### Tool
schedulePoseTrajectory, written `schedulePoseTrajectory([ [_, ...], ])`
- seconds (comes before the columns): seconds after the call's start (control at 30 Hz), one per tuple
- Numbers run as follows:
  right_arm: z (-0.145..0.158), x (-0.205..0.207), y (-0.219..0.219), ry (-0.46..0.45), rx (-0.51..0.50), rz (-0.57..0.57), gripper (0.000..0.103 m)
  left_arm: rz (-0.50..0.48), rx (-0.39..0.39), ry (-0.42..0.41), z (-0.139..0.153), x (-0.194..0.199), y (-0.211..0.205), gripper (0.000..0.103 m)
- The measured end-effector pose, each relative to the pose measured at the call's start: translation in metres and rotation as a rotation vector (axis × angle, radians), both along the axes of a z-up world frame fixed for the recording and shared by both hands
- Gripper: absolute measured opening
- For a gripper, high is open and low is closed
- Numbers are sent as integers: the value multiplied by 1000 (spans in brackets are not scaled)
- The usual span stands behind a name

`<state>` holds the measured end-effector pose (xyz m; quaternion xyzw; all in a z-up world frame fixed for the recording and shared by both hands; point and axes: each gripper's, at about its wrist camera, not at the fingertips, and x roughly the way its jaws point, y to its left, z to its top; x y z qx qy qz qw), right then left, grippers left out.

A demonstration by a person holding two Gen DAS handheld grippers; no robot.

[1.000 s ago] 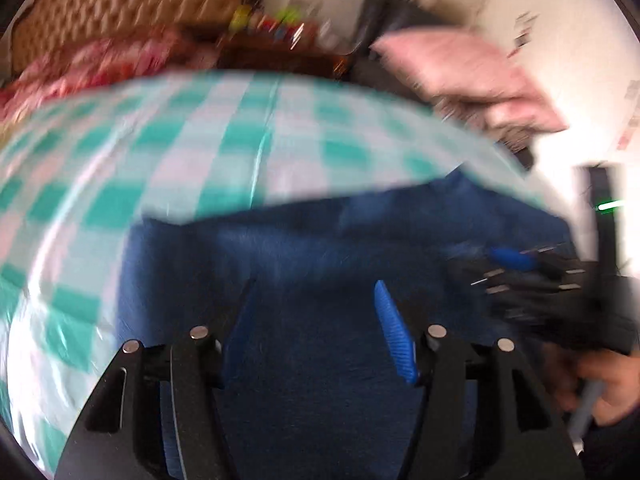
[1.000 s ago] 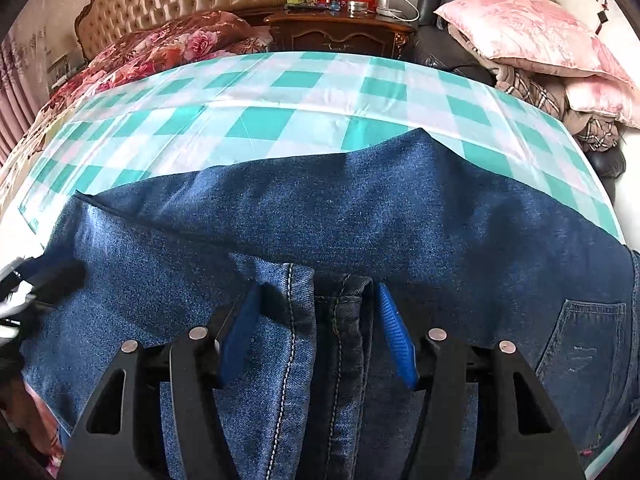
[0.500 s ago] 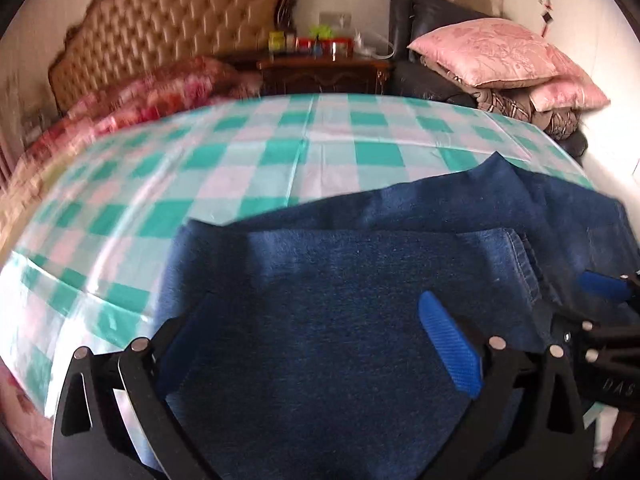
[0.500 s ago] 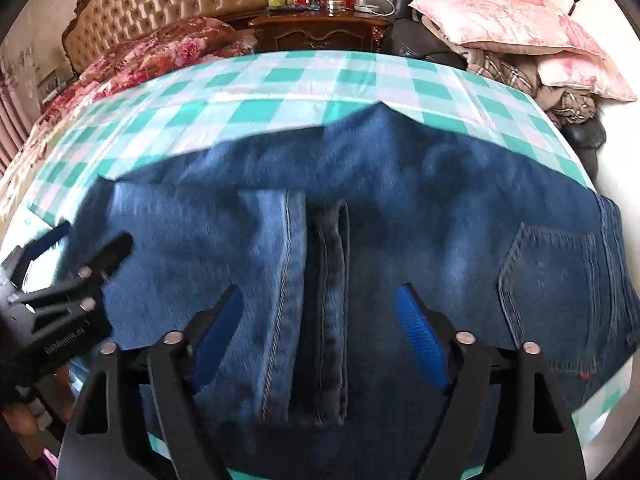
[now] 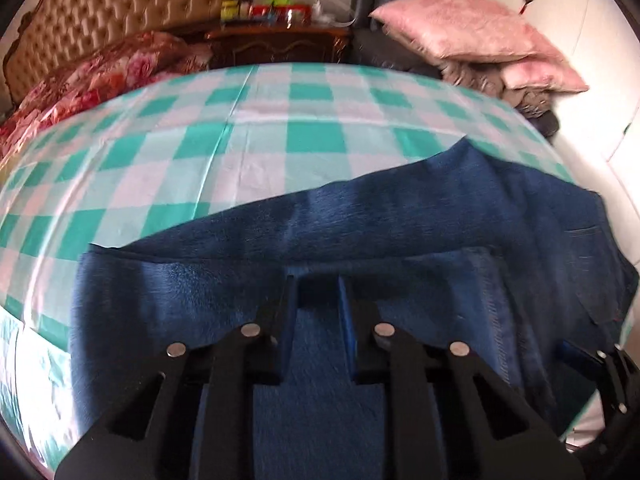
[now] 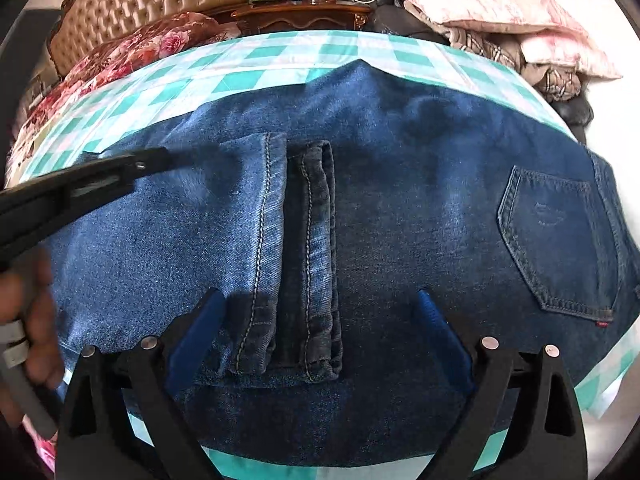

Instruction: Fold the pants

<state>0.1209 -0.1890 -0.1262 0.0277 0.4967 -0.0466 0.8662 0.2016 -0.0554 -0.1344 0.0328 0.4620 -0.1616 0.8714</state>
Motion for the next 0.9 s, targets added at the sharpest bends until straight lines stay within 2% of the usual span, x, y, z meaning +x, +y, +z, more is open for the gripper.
schedulePoseTrajectory([
  [0.2,-1,-1,1,-5,-2,6,92,6,24,-16,-2,-2,-3,21],
  [0.3,-2,-1,1,-12,-2,9,93,6,10,-13,-2,-2,0,21],
  [0.33,-2,-1,1,-13,-3,10,96,13,-14,-13,1,-3,4,21],
  [0.4,-4,-3,0,-10,-3,9,98,51,-79,-79,19,-17,21,23],
  [0.43,-4,-3,1,-14,-7,13,98,80,-95,-135,32,-31,35,30],
  [0.5,-4,-4,1,-18,-8,19,99,155,-90,-175,41,-54,68,37],
  [0.6,-4,-5,1,-21,-9,23,99,259,-113,-157,34,-83,122,37],
  [0.7,-4,-5,1,-23,-11,26,99,294,-160,-130,21,-109,159,38],
  [0.9,-2,-4,1,-16,-18,35,98,313,-371,-29,-19,-145,205,37],
])
